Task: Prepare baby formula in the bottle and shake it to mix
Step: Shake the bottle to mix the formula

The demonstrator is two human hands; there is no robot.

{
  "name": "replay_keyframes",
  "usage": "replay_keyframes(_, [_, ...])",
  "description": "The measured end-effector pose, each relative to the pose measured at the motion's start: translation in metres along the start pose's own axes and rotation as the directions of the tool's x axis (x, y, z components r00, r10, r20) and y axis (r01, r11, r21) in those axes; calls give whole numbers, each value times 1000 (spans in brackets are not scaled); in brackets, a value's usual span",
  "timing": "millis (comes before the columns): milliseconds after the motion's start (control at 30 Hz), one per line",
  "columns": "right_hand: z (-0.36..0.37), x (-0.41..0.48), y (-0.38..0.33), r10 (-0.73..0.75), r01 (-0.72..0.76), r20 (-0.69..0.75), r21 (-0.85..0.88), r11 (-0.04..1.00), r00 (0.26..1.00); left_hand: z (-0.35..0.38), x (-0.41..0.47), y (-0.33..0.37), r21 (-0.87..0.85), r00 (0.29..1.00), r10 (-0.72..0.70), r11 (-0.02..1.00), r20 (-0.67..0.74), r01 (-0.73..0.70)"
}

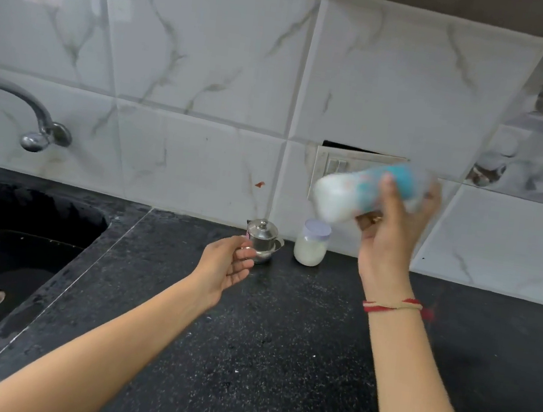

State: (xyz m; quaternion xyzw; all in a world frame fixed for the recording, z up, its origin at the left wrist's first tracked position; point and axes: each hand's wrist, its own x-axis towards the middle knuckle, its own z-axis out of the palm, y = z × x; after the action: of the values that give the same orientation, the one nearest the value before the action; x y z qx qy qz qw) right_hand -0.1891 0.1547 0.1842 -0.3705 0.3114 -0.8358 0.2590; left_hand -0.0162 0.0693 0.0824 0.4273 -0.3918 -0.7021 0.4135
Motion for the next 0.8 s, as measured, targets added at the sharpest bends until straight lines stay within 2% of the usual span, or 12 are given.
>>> replay_keyframes(33, [-3, 0, -1, -6, 7, -33, 43, 999, 999, -1, 0, -1, 2, 1000, 8, 1000, -5, -8])
replay_keyframes(133, [-8, -8, 0, 58, -39, 125, -151, 988, 990, -3, -1, -2, 6, 999, 37, 999, -26, -37])
replay_keyframes(233, [-9, -5, -5, -31, 33, -59, 36, 999, 998, -3, -1, -2, -13, 997, 58, 998, -55, -59])
replay_keyframes(267, [-6, -5, -6, -29, 33, -74, 61, 998, 997, -1, -1, -3, -14, 997, 59, 998, -50, -59])
replay_keyframes(367, [1, -10, -2, 68, -35, 169, -189, 981, 983, 4, -4, -6, 5, 998, 61, 998, 5, -61])
replay_keyframes(400, [1, -10, -1, 51, -17, 177, -190, 982, 983, 4, -4, -5, 6, 997, 73, 997, 16, -73])
replay_keyframes(500, [-2, -6, -1, -44, 48, -62, 69, 996, 997, 4, -4, -2, -1, 994, 109, 994, 17, -109])
replay_keyframes(533, [0, -7, 1, -20, 22, -46, 45, 999, 999, 3, -4, -2, 0, 993, 115, 993, 23, -115])
replay_keyframes(600, [1, -12, 9, 99, -78, 133, -158, 984, 986, 2, -6, -2, 12, 992, 123, 992, 32, -123])
replay_keyframes(633, [0, -12, 11, 123, -90, 166, -194, 977, 978, 1, -6, -2, 16, 991, 132, 991, 29, -133])
replay_keyframes(733, [-5, 2, 6, 67, -67, -7, -44, 997, 998, -4, -7, -2, 16, 989, 149, 989, 10, -149])
replay_keyframes(800, [-6, 5, 2, 128, -113, 83, -162, 980, 988, -6, -7, -5, 15, 990, 141, 990, 11, -141])
